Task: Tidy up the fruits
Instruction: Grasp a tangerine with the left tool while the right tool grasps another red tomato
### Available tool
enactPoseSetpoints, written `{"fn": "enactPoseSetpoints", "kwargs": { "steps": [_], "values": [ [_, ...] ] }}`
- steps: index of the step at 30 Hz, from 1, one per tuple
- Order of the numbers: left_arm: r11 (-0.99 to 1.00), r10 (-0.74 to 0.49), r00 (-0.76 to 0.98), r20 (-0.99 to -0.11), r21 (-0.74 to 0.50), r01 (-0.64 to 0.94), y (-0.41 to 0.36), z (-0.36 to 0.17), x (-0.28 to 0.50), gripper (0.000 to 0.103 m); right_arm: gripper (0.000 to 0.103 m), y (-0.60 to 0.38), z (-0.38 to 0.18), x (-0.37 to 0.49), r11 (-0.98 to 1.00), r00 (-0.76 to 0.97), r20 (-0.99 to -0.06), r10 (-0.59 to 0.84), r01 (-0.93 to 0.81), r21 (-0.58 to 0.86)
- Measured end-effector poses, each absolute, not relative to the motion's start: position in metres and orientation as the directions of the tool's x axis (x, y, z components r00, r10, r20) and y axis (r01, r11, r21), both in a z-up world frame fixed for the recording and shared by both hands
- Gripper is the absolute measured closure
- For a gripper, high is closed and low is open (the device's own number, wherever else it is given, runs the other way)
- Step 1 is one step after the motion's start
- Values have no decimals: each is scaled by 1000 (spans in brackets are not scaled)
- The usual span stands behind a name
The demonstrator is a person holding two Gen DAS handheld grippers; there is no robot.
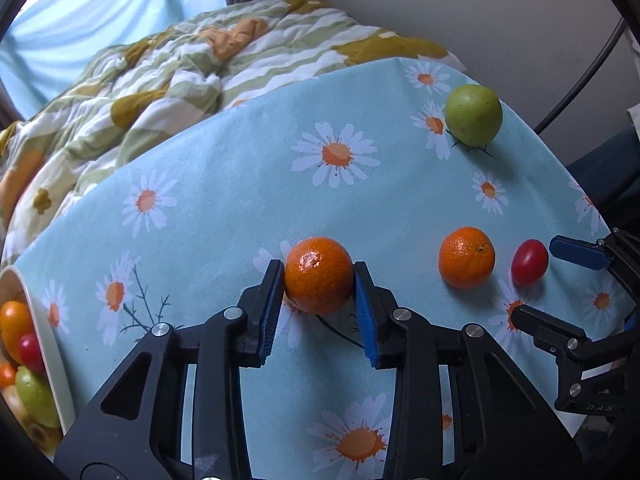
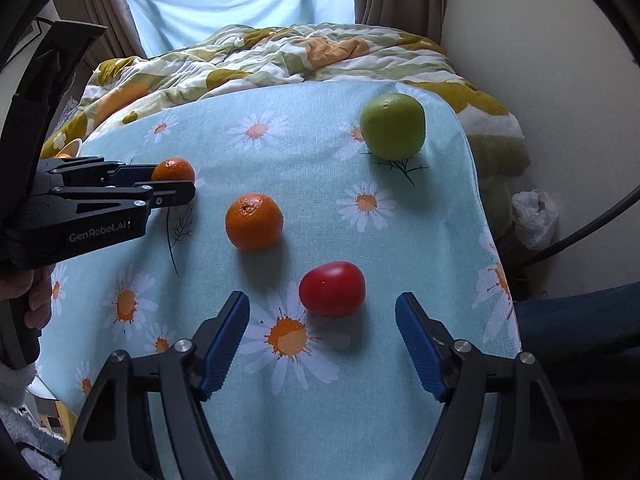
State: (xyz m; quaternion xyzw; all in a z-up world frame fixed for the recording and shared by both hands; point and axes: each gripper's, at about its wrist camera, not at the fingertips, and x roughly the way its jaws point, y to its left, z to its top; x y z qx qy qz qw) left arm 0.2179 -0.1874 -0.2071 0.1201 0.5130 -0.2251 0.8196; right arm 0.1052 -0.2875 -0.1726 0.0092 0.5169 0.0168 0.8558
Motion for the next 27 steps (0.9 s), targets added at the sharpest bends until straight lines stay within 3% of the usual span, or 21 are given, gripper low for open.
{"fn": "enactPoseSetpoints", "kwargs": {
  "steps": [12,17,27],
  "values": [
    [882,-249,363,-898,-55,469,-176,-207,204,63,53,-289,-179,111,1000,459,-888,15,-12,11],
    [887,-247,366,-897,-57,458,-173,-206,199,63,70,-287,-182,112,1000,455,-891,11,-20,2],
    [904,-250,412,-876,-60,422,-164,-185,189,63,71,-283,-167,111,998,483,-875,41,-62,12]
  ]
}}
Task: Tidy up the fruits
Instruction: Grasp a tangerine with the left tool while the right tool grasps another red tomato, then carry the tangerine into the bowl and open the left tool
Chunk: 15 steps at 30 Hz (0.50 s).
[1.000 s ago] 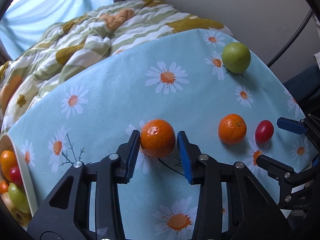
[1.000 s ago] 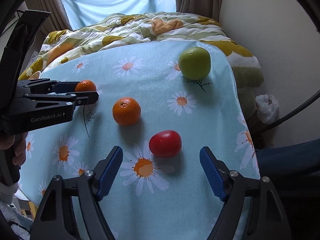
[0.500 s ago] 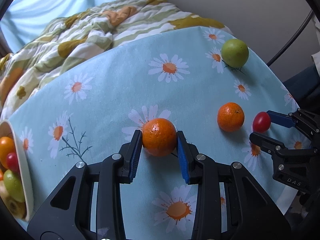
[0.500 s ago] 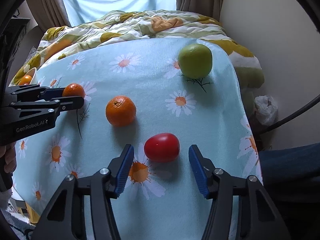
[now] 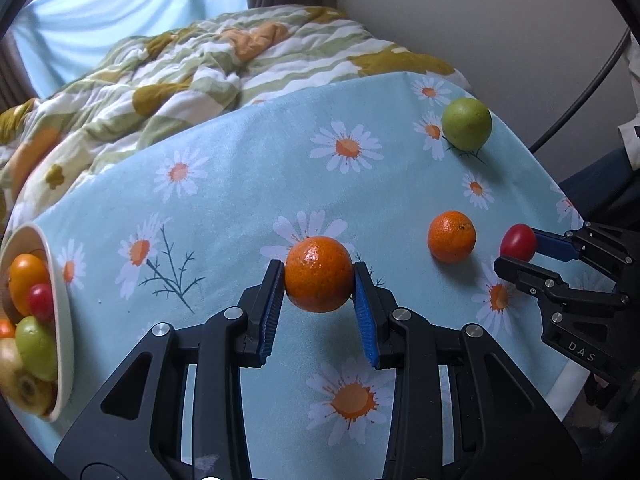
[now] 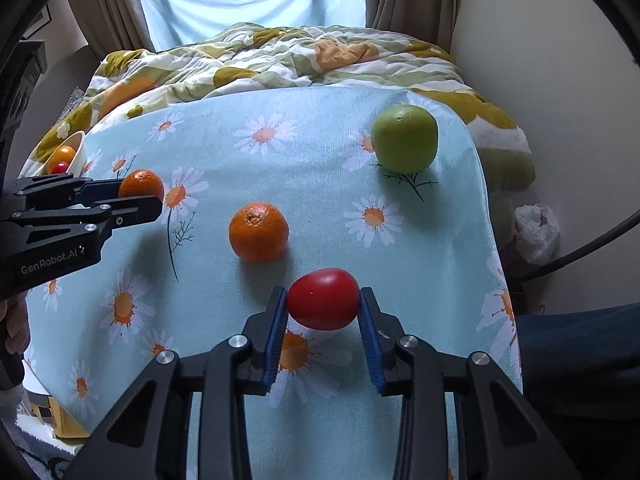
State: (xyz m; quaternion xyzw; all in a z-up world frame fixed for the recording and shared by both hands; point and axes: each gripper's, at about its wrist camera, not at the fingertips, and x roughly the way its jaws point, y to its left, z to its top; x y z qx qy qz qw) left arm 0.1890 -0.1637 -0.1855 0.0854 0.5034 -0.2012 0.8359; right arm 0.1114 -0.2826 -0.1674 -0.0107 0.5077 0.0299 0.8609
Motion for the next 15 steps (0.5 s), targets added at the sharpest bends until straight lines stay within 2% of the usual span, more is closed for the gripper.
{"fn": "enactPoseSetpoints", "kwargs": {
  "steps": [9,15],
  "values": [
    [930,-257,470,-844,-84,358,-143,-146,172,63,71,-269,-134,114,991,527,-847,74,-134,4],
    [956,-230,526,-819,-89,280,-117,-116,159,63,71,-248,-114,123,975,522,-839,156,-219,45]
  ]
}}
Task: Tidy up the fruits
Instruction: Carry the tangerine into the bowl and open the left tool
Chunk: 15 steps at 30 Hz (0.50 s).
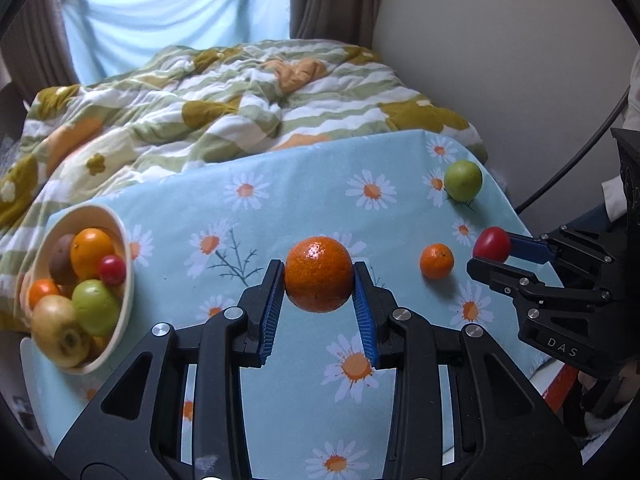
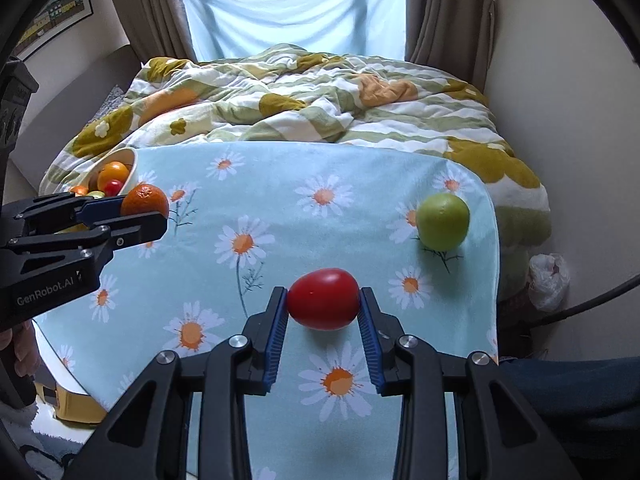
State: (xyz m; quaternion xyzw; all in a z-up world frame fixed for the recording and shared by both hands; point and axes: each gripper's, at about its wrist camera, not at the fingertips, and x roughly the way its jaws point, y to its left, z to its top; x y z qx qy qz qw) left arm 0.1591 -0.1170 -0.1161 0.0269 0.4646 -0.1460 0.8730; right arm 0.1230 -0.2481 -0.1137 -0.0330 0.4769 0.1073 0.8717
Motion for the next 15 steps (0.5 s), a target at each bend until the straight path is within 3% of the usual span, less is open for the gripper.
{"fn": "enactPoseSetpoints", "kwargs": {
  "steps": [15],
  "values": [
    [990,-139,620,-772,-101,96,12,-73,146,63,71,-132,-75,147,902,496,-814,303,-426,77]
  ]
}}
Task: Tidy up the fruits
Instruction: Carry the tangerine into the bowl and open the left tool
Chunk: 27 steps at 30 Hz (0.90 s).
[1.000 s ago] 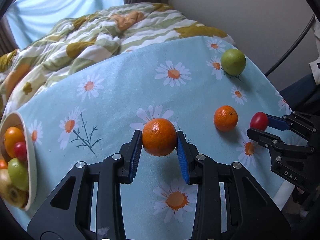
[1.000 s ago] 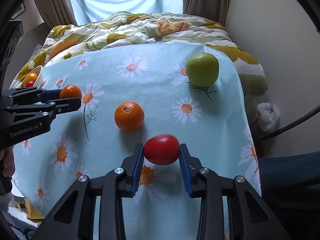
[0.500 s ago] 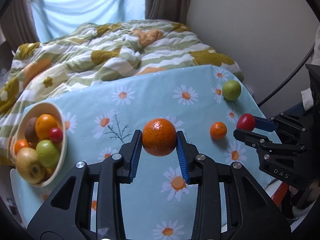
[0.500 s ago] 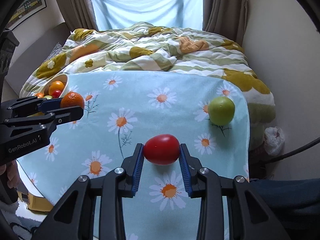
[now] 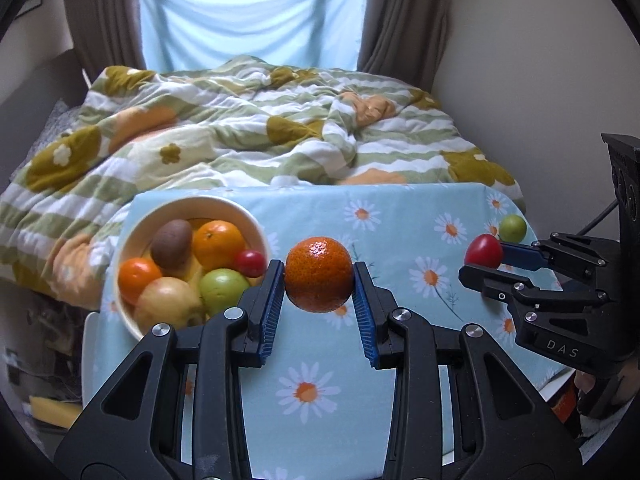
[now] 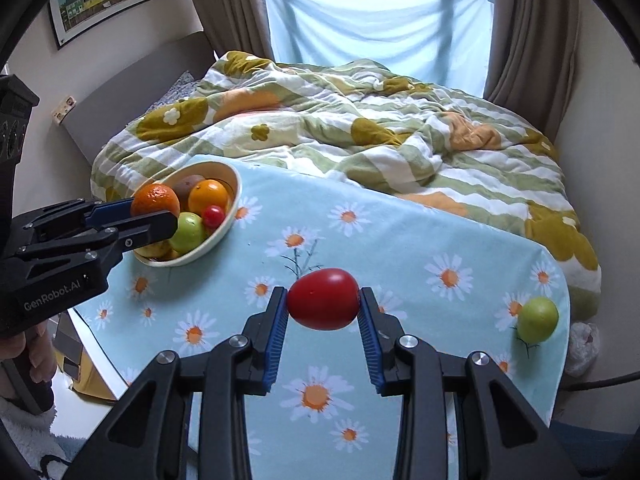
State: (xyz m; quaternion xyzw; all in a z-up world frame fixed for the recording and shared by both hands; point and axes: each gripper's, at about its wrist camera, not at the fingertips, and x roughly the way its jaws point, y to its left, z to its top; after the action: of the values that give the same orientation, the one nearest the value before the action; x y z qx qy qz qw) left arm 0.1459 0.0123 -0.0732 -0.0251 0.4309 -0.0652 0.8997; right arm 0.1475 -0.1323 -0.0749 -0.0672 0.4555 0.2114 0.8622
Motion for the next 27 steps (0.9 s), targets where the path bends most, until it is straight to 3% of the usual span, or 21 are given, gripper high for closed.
{"fn": "enactPoseSetpoints", "kwargs": {
  "steps": [13,27],
  "values": [
    [993,-113,619,-777,-97,60,118,-80,177,63,71,-30,-74,184,887,489,-812,319,-455,75],
    [991,-132,542,-830,-100,88,188,-132,234,63,71,27,-96,227,912,484,-825,292,-399,89]
  ]
}}
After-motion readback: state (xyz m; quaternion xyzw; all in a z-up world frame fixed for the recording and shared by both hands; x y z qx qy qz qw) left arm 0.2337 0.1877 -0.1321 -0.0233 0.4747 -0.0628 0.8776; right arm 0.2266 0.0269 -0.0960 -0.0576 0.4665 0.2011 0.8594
